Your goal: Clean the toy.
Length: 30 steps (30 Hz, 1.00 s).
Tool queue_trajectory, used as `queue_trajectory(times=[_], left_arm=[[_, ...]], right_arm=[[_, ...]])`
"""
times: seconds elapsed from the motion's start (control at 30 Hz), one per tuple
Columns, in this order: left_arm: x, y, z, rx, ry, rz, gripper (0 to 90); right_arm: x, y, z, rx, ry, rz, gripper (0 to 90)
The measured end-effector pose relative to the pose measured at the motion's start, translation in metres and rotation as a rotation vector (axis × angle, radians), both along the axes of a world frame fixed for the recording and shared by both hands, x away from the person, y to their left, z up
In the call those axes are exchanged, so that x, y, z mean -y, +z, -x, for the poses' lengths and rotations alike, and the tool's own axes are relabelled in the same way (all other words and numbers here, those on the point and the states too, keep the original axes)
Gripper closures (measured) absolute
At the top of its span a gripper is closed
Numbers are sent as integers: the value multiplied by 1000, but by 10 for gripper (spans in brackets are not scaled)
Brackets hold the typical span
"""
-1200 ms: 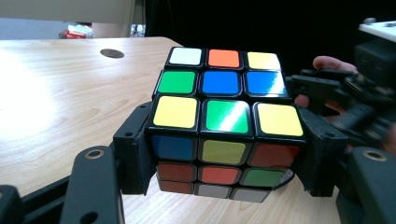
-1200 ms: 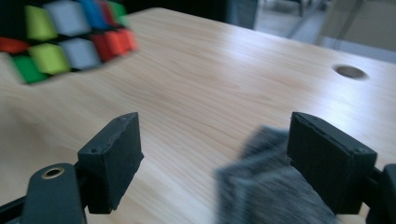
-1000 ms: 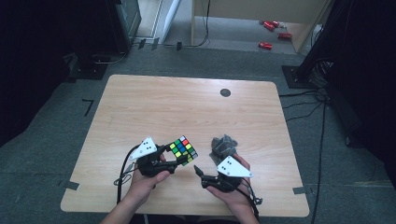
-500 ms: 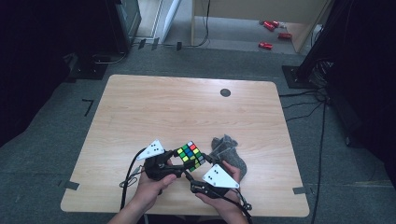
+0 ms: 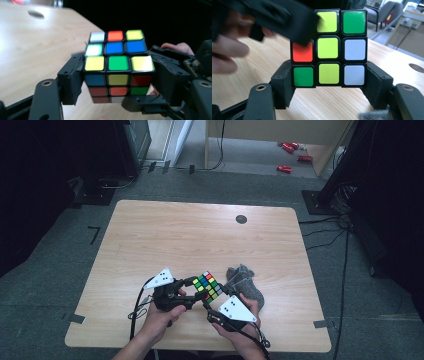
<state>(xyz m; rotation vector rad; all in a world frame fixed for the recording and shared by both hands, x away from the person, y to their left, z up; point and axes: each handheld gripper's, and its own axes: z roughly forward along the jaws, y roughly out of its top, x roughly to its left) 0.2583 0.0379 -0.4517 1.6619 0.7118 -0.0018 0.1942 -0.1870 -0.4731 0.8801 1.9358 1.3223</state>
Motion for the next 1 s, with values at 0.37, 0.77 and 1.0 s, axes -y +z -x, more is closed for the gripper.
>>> queue_trajectory(times=[0.37,0.77,1.0], left_arm=[[-11,-8,-10,192,82,-177,281],[13,-20,8,382,-53,-399,215],[18,-22,17,498,-70,-430,191]], right_arm=[[37,17,-12,-62,-79,-97,345],[46,26,-12,-178,2,-261,346],[37,28,-10,-276,72,-302,346]])
